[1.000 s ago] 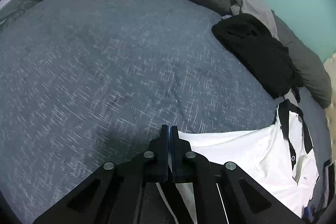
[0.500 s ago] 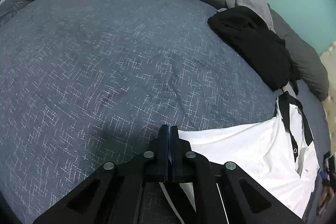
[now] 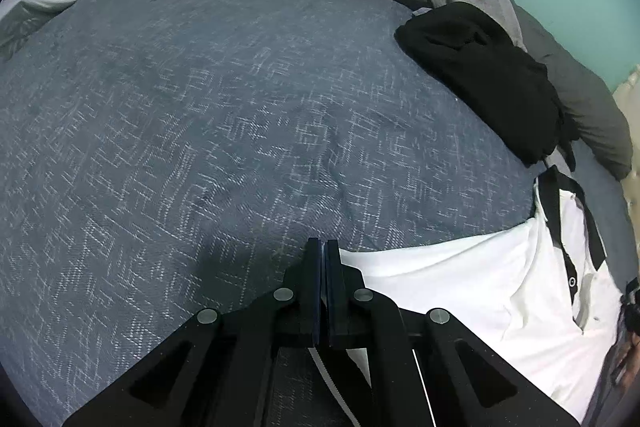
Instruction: Fold clothes
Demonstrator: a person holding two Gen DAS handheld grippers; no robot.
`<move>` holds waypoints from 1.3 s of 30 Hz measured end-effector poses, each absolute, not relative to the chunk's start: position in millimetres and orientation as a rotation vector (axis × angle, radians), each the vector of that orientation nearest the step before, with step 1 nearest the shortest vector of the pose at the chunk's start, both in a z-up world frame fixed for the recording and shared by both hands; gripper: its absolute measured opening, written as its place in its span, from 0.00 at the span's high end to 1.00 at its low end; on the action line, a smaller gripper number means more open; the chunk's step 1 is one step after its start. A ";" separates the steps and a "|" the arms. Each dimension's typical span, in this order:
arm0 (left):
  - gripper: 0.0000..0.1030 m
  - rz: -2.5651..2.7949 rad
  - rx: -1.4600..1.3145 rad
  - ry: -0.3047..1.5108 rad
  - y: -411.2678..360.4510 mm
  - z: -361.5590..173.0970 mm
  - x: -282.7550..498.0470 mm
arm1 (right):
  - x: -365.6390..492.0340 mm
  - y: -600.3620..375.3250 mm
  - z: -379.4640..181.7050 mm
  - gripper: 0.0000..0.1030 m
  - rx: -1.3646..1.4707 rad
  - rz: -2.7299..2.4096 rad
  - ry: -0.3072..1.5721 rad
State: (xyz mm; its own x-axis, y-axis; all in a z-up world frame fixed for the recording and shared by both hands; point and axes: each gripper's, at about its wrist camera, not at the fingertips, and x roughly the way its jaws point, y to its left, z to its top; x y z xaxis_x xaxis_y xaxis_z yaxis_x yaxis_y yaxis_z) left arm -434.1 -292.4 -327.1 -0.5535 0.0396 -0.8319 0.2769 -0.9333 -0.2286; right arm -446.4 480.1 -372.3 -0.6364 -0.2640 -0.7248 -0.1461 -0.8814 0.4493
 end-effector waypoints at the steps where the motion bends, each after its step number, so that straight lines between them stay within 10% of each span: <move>1: 0.98 -2.600 1.410 0.510 -292.6 -327.5 -434.7 | -448.0 489.6 -370.0 0.94 1.293 -2.707 -0.771; 39: 0.98 -2.504 1.413 0.638 -317.0 -329.8 -440.6 | -451.9 539.5 -373.9 0.94 1.381 -2.900 -0.888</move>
State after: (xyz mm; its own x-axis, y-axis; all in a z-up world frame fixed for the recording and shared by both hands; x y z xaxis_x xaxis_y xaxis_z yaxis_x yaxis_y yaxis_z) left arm -440.6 -317.0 -329.8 -0.5246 0.0400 -0.8504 0.3716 -0.8880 -0.2710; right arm -451.9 539.5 -373.9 -0.6416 -0.0534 -0.7652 -0.3843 -0.8410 0.3809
